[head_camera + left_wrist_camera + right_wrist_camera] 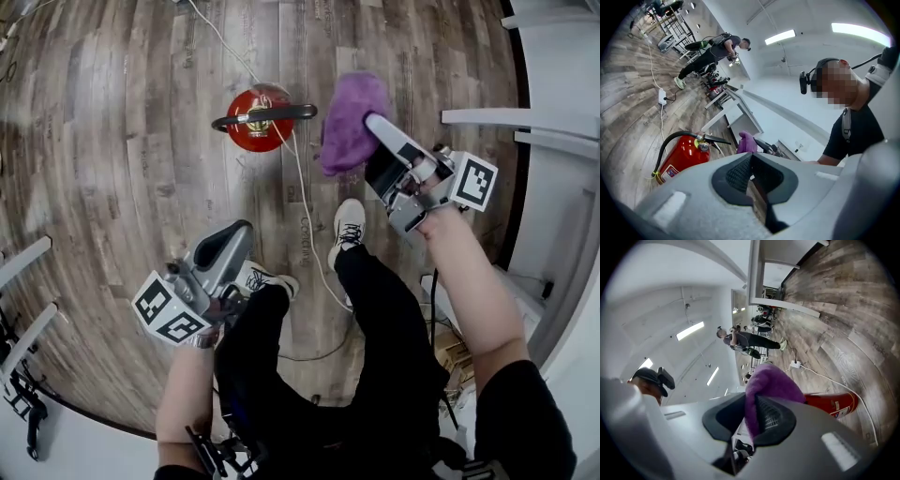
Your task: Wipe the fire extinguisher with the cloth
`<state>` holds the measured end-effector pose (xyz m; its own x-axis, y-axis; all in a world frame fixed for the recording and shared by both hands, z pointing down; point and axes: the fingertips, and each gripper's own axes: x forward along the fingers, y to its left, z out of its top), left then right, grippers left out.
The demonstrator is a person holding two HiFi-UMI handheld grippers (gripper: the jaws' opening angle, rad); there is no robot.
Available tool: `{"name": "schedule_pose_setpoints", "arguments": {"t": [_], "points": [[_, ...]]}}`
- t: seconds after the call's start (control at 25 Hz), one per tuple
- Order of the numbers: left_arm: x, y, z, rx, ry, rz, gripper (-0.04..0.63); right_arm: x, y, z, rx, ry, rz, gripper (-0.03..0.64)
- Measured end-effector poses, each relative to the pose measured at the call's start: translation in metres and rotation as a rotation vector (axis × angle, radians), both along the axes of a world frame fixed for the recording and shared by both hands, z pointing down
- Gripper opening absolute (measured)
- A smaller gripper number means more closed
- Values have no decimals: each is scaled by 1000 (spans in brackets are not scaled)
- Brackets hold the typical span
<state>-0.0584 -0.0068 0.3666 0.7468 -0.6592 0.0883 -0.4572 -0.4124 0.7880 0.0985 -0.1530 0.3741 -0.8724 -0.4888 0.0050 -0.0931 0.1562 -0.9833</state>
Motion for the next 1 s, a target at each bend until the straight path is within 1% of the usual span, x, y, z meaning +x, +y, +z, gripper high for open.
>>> {"name": "schedule_pose_setpoints", "arguments": {"t": [0.2,0.32,0.44,0.48,0.6,0.72,0.84,0.92,1.0], "points": [[1,-3,58,35,-1,-6,-3,5,-13,88,-89,-85,88,55],[-1,-1,76,68,6,-19,-3,3,-16,121,-104,-135,86,55],[-2,-1,92,111,-23,-6,-3,-8,-13,145,-82,-177,25,55],[-3,-2,99,119,-22,-10,-3,-12,-11,153,-71,-188,-3,55],[-7,-5,117,129,21,-37,-3,-26,-6,171,-36,-238,-85,55],[-9,-11,134,131,59,-39,-4,-35,-6,182,4,-289,-149,55],[-14,-25,142,131,118,-48,-3,-48,-1,198,24,-302,-233,55],[-16,-36,140,164,106,-36,-3,-56,2,208,38,-296,-282,55],[-18,-42,140,192,75,-29,-3,-60,1,220,47,-293,-296,55]]}}
